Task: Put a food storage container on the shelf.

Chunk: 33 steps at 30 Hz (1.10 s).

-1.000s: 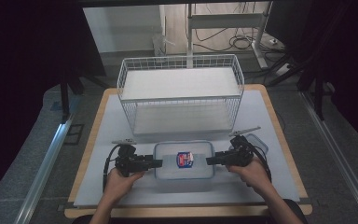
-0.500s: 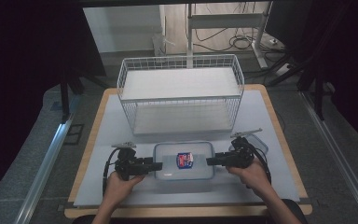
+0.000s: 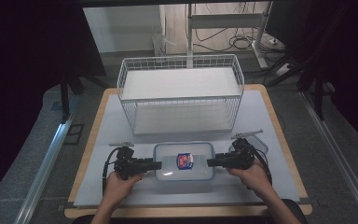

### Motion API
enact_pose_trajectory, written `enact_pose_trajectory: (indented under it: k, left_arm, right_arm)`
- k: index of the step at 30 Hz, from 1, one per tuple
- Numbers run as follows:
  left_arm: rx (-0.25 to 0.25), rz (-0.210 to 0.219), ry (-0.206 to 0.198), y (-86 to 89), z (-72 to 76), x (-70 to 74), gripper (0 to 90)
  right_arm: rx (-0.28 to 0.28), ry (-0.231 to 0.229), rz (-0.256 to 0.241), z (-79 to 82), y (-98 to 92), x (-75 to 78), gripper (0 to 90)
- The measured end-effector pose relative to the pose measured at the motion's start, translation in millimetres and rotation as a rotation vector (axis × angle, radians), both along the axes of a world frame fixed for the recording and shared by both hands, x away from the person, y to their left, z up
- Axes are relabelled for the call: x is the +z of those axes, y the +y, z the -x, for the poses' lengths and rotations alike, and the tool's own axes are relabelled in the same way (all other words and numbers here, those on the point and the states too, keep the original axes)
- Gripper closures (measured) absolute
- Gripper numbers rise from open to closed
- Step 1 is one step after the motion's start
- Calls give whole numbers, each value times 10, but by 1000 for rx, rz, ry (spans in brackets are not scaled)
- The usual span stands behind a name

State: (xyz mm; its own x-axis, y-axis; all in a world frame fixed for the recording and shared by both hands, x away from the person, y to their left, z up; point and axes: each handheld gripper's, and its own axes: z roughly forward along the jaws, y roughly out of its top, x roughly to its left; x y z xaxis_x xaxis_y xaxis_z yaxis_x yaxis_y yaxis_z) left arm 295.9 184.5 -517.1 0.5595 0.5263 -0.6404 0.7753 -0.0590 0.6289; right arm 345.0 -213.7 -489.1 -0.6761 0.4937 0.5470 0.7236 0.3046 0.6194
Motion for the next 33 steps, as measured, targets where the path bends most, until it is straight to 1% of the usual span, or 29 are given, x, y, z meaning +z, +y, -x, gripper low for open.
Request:
enact_pose_trajectory:
  k: [3,5,6,8,11,13,15,18,25,27,30,33]
  left_arm:
    - [-3,-8,0,-1,1,9,482]
    - [4,4,13,5,0,10,490]
    - [-3,3,16,14,-1,18,505]
    - [-5,-4,14,11,4,28,506]
    - [-7,-14,14,6,6,47,511]
    - [2,-10,16,4,2,55,515]
    - [9,-16,12,5,-4,73,520]
    - [20,-33,0,0,-8,105,521]
    - [33,-41,-13,-1,-23,133,530]
    - [30,-50,-17,-14,-34,152,530]
    - [38,-44,-22,-25,-47,175,530]
    - [39,-43,-34,-28,-62,227,530]
  right_arm:
    - [-4,1,-3,7,0,-4,459]
    - [-6,5,-4,10,-1,-4,464]
    - [-12,12,-5,16,-6,6,479]
    - [-13,14,-6,19,-8,11,484]
    - [-18,27,-19,22,-22,14,503]
    - [-18,32,-27,22,-35,13,517]
    - [-19,36,-36,29,-46,18,531]
    - [-23,16,-27,44,-29,42,536]
    - [-39,-21,-17,42,2,79,542]
    - [-42,-19,-17,36,-7,81,541]
    - [-49,-26,-21,28,-12,87,540]
    - [-55,-40,-28,19,-23,143,540]
